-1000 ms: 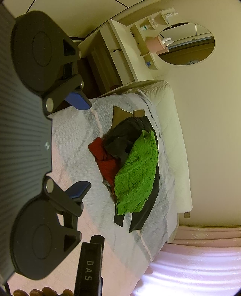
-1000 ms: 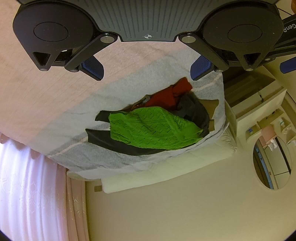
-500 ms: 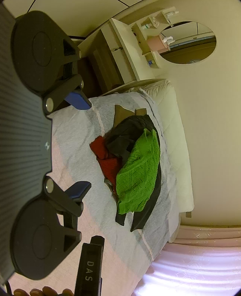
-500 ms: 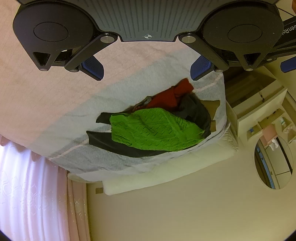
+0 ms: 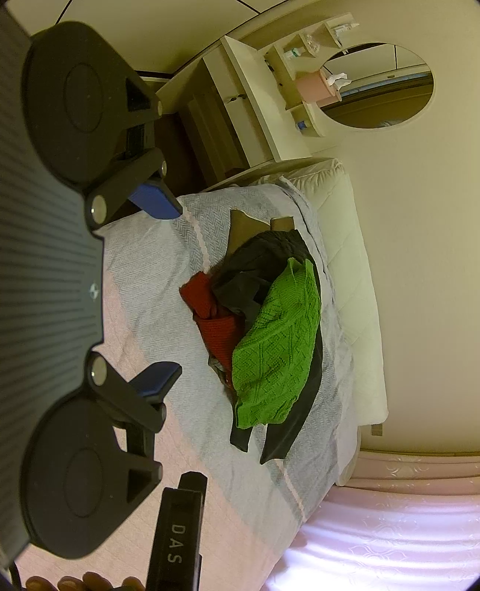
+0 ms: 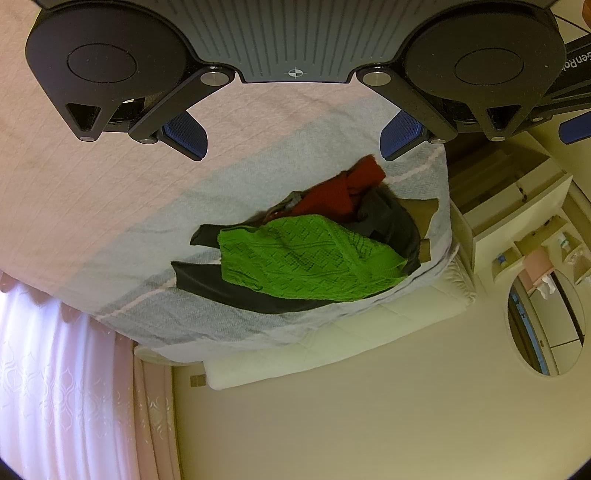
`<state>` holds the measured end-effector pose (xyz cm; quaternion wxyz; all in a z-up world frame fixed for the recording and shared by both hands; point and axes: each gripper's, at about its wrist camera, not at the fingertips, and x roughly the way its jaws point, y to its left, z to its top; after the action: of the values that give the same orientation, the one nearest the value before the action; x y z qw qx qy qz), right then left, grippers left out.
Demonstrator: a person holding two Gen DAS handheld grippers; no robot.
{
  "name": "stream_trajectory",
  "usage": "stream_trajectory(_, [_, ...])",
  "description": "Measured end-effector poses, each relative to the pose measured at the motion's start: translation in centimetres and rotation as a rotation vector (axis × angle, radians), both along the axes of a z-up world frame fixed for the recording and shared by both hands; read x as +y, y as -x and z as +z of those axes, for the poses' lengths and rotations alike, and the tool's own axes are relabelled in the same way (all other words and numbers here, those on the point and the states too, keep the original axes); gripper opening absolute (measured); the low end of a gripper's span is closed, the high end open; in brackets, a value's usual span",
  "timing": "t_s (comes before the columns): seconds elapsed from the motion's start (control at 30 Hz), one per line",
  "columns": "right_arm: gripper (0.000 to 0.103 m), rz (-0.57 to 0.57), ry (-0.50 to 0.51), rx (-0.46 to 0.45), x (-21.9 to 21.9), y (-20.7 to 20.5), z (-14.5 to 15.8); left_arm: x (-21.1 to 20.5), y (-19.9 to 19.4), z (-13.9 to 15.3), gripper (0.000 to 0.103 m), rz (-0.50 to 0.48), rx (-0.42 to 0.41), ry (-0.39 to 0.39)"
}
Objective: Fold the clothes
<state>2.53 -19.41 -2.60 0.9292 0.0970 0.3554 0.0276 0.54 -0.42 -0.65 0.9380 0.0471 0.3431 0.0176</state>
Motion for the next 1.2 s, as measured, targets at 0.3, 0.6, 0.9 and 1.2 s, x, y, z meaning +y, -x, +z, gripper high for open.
stream_trajectory(0.3, [0.102,-0.002,-0.003,0.008,-0.5,-0.2,-0.3,-0.1,-0.5,-0.2,0.082,-0.003,0.011,0.001])
stream_trajectory(0.6, [0.102,-0.014,-0.01,0.024,-0.6,-0.5,-0.6,-0.2,-1.4,-0.5,0.082,-0.01,0.024,-0.002])
stream_trajectory(0.9, [0.102,-0.048,-0.014,0.022,-0.7,-1.5,-0.5,-0.4,-2.9,-0.6,0.082,-0.04,0.027,-0.003])
stream_trajectory(1.2, [0.102,-0.096,-0.007,0.033,-0.1,-3.2,-1.0,0.0,-5.4,-1.1,0.082,-0.088,0.037,-0.001])
